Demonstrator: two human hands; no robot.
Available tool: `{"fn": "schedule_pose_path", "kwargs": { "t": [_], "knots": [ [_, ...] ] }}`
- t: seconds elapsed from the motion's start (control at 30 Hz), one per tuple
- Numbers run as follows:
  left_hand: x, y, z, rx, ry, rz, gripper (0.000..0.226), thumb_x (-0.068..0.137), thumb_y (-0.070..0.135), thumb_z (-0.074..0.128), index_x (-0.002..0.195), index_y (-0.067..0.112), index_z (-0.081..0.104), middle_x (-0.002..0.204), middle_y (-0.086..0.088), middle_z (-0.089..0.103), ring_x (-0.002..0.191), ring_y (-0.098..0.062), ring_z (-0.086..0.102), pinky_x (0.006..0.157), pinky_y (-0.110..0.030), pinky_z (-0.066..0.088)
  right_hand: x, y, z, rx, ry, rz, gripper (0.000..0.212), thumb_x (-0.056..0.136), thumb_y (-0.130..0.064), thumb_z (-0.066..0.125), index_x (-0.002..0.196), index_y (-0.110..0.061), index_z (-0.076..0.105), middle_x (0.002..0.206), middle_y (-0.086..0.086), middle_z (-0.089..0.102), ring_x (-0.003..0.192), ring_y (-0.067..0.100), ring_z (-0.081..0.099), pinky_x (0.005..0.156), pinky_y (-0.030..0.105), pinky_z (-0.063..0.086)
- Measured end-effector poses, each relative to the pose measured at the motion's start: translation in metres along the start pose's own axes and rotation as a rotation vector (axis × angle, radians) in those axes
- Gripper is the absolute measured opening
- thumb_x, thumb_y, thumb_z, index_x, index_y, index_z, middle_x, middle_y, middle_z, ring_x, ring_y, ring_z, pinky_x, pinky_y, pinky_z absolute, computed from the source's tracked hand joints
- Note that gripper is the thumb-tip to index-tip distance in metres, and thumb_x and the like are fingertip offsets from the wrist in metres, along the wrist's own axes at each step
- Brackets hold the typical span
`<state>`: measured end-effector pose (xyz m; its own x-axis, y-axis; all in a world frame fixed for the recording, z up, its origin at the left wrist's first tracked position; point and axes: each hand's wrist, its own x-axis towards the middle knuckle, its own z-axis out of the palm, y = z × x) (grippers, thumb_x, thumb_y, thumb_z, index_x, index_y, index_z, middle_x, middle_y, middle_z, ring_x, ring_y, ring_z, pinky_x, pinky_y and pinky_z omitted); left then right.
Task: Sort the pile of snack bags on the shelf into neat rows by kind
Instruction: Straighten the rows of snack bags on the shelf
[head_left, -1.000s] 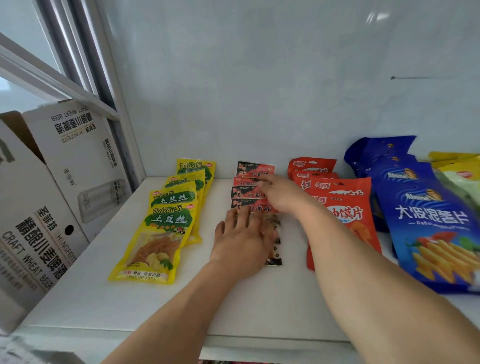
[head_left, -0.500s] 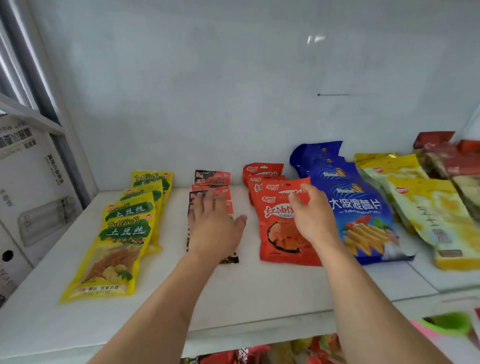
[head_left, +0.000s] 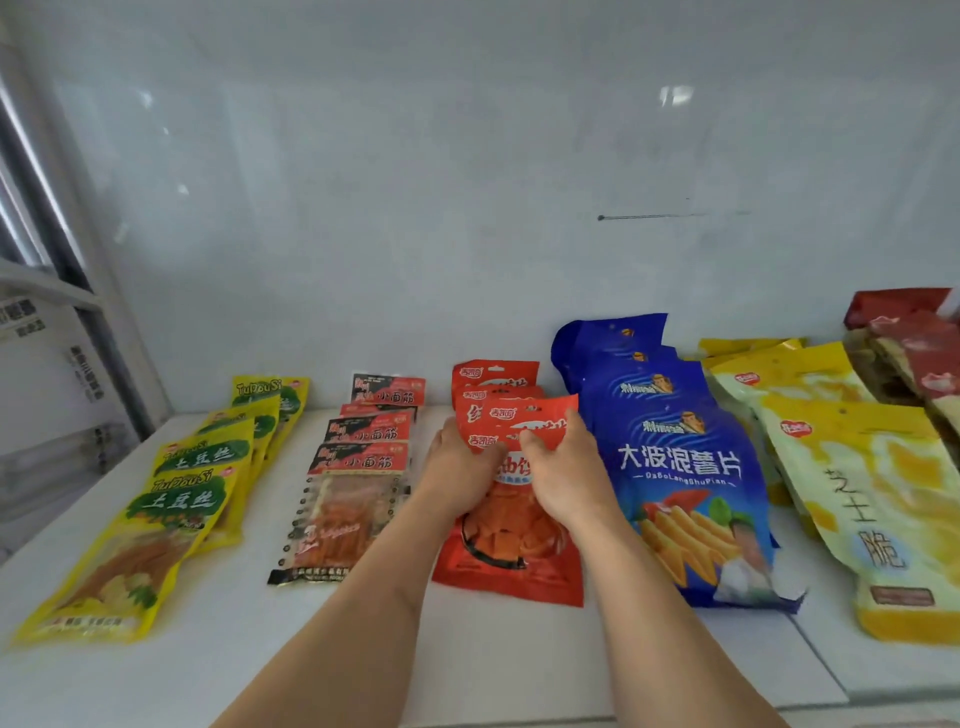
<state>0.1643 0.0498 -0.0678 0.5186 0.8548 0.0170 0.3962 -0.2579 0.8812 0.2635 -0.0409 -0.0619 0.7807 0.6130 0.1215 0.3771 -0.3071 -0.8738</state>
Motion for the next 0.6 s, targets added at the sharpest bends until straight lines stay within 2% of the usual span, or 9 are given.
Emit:
{"fn": "schedule_pose_path", "kwargs": {
  "t": [0.07,0.17,0.27,0.43,0.53,0.6],
  "knots": [
    [-0.002,0.004,0.0,-0.015,-0.005,-0.01,0.065,0.073,0.052,0.065,0.128,0.02,0.051,0.122,-0.001,0.067,0.109,-0.022,0.066,0.097,-0.048,0.053,0.004,0.002,0.004,0.002,-0.029,0.0,0.073,0.094,-0.047,0.055,0.154,-0.02,0.023,0.148,0.005,0.044,0.131,0.025,0.049,0.108,0.043,0.042],
    [-0.01,0.011,-0.001,-0.014,0.016,0.011,0.058,0.08,0.047,0.066,0.13,0.022,0.051,0.124,0.001,0.066,0.111,-0.02,0.065,0.099,-0.047,0.052,0.011,0.006,0.009,0.043,-0.069,-0.007,0.07,0.093,-0.044,0.058,0.152,-0.024,0.026,0.139,0.002,0.053,0.121,0.022,0.056,0.101,0.037,0.046],
    [-0.013,0.015,-0.002,-0.051,0.041,0.043,0.048,0.089,0.036,0.068,0.13,0.021,0.049,0.123,0.002,0.065,0.11,-0.018,0.064,0.097,-0.04,0.052,0.02,0.002,0.008,0.019,-0.133,0.009,0.058,0.096,-0.042,0.056,0.145,-0.024,0.032,0.132,-0.001,0.057,0.113,0.02,0.06,0.091,0.033,0.047],
    [-0.007,0.004,0.0,-0.068,0.054,0.089,0.047,0.088,0.039,0.069,0.13,0.027,0.05,0.12,0.009,0.067,0.108,-0.011,0.066,0.096,-0.039,0.054,0.026,0.0,0.01,-0.04,-0.157,0.034,0.052,0.098,-0.039,0.052,0.144,-0.022,0.032,0.132,0.001,0.057,0.113,0.022,0.062,0.093,0.038,0.051],
    [-0.003,-0.004,0.003,-0.05,0.074,0.09,0.047,0.09,0.026,0.066,0.134,0.027,0.049,0.121,0.009,0.066,0.111,-0.012,0.065,0.097,-0.041,0.054,0.03,0.003,0.01,-0.053,-0.127,0.029,0.041,0.1,-0.038,0.05,0.138,-0.025,0.039,0.125,0.001,0.06,0.104,0.018,0.064,0.082,0.031,0.051],
    [-0.003,-0.007,0.004,-0.021,0.064,0.103,0.056,0.086,0.032,0.063,0.14,0.031,0.045,0.128,0.008,0.062,0.115,-0.015,0.062,0.1,-0.046,0.053,0.032,0.006,0.011,-0.074,-0.112,0.023,0.04,0.101,-0.039,0.049,0.138,-0.026,0.041,0.124,0.001,0.061,0.099,0.015,0.064,0.079,0.029,0.052]
  ]
}}
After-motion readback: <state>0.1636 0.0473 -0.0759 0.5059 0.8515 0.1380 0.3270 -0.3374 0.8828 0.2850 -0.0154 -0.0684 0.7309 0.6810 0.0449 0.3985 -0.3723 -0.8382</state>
